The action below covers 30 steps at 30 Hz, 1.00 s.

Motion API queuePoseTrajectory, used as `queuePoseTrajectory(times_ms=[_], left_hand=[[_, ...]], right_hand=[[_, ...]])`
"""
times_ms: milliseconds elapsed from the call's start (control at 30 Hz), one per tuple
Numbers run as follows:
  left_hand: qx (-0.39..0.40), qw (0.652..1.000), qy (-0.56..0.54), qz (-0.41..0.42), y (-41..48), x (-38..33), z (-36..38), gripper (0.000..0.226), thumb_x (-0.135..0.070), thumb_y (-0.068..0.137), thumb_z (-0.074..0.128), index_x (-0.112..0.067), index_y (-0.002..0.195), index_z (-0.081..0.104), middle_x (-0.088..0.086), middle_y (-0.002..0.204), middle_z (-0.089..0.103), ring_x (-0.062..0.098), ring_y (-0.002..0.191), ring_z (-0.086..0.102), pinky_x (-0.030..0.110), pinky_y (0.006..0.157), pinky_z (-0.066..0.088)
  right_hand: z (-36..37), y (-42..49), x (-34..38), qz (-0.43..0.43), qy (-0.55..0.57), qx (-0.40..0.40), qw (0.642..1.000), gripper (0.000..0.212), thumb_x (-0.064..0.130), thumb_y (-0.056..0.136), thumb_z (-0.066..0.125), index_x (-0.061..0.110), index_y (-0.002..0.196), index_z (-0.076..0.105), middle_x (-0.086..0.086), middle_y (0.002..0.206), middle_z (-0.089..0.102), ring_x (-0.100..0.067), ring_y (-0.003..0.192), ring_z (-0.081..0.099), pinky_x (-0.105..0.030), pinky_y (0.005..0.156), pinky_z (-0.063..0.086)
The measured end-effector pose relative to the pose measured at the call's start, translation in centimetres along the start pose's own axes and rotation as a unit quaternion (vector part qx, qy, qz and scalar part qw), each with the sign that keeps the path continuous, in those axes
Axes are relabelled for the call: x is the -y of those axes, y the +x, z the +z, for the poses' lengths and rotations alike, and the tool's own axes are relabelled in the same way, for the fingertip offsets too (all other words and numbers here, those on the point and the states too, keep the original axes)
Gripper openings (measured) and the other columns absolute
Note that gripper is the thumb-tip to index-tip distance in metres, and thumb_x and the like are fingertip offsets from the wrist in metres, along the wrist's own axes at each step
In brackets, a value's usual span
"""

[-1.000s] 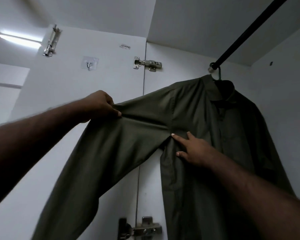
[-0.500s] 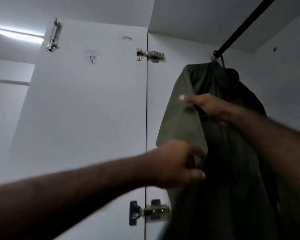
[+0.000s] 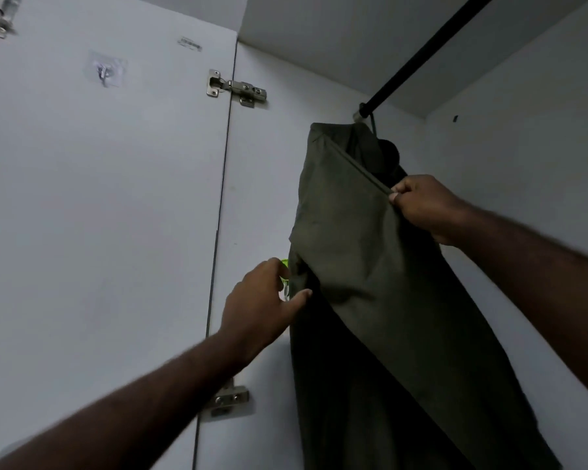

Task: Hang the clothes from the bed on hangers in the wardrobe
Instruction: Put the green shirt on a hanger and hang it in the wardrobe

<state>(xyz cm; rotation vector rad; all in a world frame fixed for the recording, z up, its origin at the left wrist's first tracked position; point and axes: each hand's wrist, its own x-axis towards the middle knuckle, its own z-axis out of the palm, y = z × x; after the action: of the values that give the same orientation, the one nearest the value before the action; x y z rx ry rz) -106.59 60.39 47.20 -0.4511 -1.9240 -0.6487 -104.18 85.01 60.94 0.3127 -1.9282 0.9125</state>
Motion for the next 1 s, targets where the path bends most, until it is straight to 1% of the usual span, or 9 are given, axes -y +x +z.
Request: queuePoseTrajectory(times_ms=[100,233,333,400,500,567,733,867,1000], left_hand=[[0.006,1.000,-0.006,0.005,0.3,-2.0,1.8,0.042,-0.061,0.077,0.065,-0.027,0.097,0.052,-0.010,0.095,0.058,0.013,0.085,0.058,0.032,0.070,0.048],[-0.016,0.998,0.063,0.004,1.8,-4.5,2.5,0.045,-0.063,0.080,0.057,-0.023,0.098,0.050,-0.007,0.094,0.054,0.018,0.079,0.056,0.031,0.065,0.043],[-0.022,0.994,0.105,0.000,3.3,-5.4,2.3,0.027,-0.048,0.088,0.053,-0.021,0.086,0.048,-0.006,0.081,0.050,0.014,0.063,0.046,0.026,0.057,0.033],[-0.019,0.993,0.120,-0.010,4.1,-4.9,1.9,0.016,-0.031,0.088,0.050,-0.018,0.079,0.051,-0.003,0.076,0.053,0.019,0.062,0.046,0.027,0.057,0.033],[-0.019,0.998,0.032,-0.053,4.3,-2.1,0.8,0.012,-0.014,0.079,0.049,-0.016,0.069,0.055,0.000,0.065,0.055,0.027,0.063,0.053,0.029,0.055,0.037],[-0.005,0.995,-0.079,-0.062,4.4,-0.3,-0.3,0.020,-0.006,0.078,0.047,-0.011,0.071,0.065,0.006,0.061,0.062,0.031,0.060,0.060,0.035,0.051,0.049],[0.048,0.951,-0.277,-0.130,5.0,1.3,-2.4,0.026,0.001,0.088,0.045,-0.010,0.085,0.069,0.016,0.072,0.067,0.022,0.052,0.061,0.027,0.045,0.047],[0.052,0.948,-0.284,-0.133,5.2,3.3,-3.4,0.023,-0.005,0.095,0.046,-0.014,0.092,0.067,0.013,0.071,0.067,0.021,0.052,0.060,0.027,0.045,0.046],[0.052,0.955,-0.237,-0.170,6.4,4.7,-4.0,0.020,-0.002,0.090,0.047,-0.006,0.083,0.066,0.020,0.075,0.069,0.026,0.053,0.063,0.028,0.046,0.047]], right_hand=[[-0.4,0.9,-0.4,-0.029,-0.010,-0.038,0.999,0.019,0.017,0.102,0.048,0.008,0.105,0.065,-0.009,0.106,0.062,-0.023,0.099,0.057,-0.030,0.084,0.044],[-0.5,1.5,-0.9,-0.068,-0.013,-0.069,0.995,0.023,0.026,0.101,0.052,0.009,0.090,0.064,-0.008,0.096,0.065,-0.023,0.091,0.060,-0.028,0.079,0.042],[-0.3,1.5,-1.3,-0.082,0.006,-0.070,0.994,0.041,0.046,0.093,0.061,0.005,0.087,0.067,-0.009,0.087,0.068,-0.022,0.081,0.064,-0.033,0.077,0.050],[-0.5,1.6,-1.4,-0.104,-0.007,-0.066,0.992,0.035,0.041,0.092,0.063,0.007,0.086,0.067,-0.010,0.085,0.068,-0.022,0.078,0.063,-0.036,0.077,0.051],[-1.5,2.1,-1.7,-0.132,-0.044,-0.084,0.987,0.027,0.030,0.096,0.061,0.006,0.085,0.067,-0.012,0.084,0.067,-0.026,0.079,0.062,-0.032,0.070,0.046],[-1.7,2.3,-2.0,-0.134,-0.053,-0.085,0.986,0.029,0.030,0.096,0.060,0.005,0.083,0.066,-0.012,0.082,0.065,-0.025,0.076,0.059,-0.028,0.064,0.039],[2.4,1.8,-3.1,-0.107,0.007,-0.090,0.990,0.048,0.043,0.090,0.066,-0.002,0.074,0.060,-0.018,0.069,0.062,-0.020,0.060,0.053,-0.032,0.059,0.043],[6.1,0.7,-5.6,-0.046,-0.026,-0.015,0.998,0.043,0.033,0.087,0.073,0.012,0.059,0.047,-0.001,0.055,0.047,-0.011,0.052,0.041,-0.020,0.047,0.031],[8.3,0.2,-8.3,0.035,-0.025,-0.010,0.999,0.031,0.025,0.088,0.072,0.003,0.069,0.061,-0.008,0.061,0.054,-0.018,0.060,0.049,-0.026,0.053,0.031]])
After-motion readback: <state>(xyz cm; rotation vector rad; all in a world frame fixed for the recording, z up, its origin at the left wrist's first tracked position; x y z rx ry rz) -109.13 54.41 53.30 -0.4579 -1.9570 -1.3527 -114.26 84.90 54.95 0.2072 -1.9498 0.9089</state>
